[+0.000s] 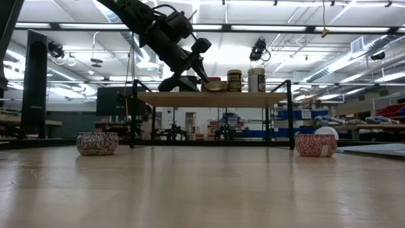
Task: Shelf spices
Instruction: Put the orange seasoning pack on the shelf
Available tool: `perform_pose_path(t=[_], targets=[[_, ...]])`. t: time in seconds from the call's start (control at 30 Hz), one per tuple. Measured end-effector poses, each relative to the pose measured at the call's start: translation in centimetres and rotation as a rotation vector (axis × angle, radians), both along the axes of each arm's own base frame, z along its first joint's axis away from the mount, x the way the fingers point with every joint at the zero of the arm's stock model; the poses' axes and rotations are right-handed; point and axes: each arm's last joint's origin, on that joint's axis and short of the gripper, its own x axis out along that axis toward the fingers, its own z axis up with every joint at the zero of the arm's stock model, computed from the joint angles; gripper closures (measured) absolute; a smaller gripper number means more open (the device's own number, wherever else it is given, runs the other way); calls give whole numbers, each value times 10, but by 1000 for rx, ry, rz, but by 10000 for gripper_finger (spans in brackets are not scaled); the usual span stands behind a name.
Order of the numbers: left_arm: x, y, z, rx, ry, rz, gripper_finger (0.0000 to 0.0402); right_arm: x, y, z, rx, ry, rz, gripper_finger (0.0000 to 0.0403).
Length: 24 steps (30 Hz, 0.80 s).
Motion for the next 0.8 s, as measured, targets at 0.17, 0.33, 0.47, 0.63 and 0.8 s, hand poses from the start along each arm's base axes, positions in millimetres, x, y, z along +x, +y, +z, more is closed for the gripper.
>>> perform_pose_path(t=[0.17, 0.33, 0.47, 0.63, 0.8], targets=[[0, -3, -1, -28, 7, -21, 223, 0, 0, 0, 0, 0, -1, 398], [2, -7, -1, -43, -1, -38, 223, 0, 0, 0, 0, 1, 0, 397], [2, -7, 0, -48, -5, -42, 224, 0, 0, 0, -6, 3, 2, 400], [2, -7, 0, -46, -9, -41, 235, 0, 0, 0, -6, 3, 2, 397], [2, -7, -1, -34, -4, -35, 265, 0, 0, 0, -7, 3, 2, 397]])
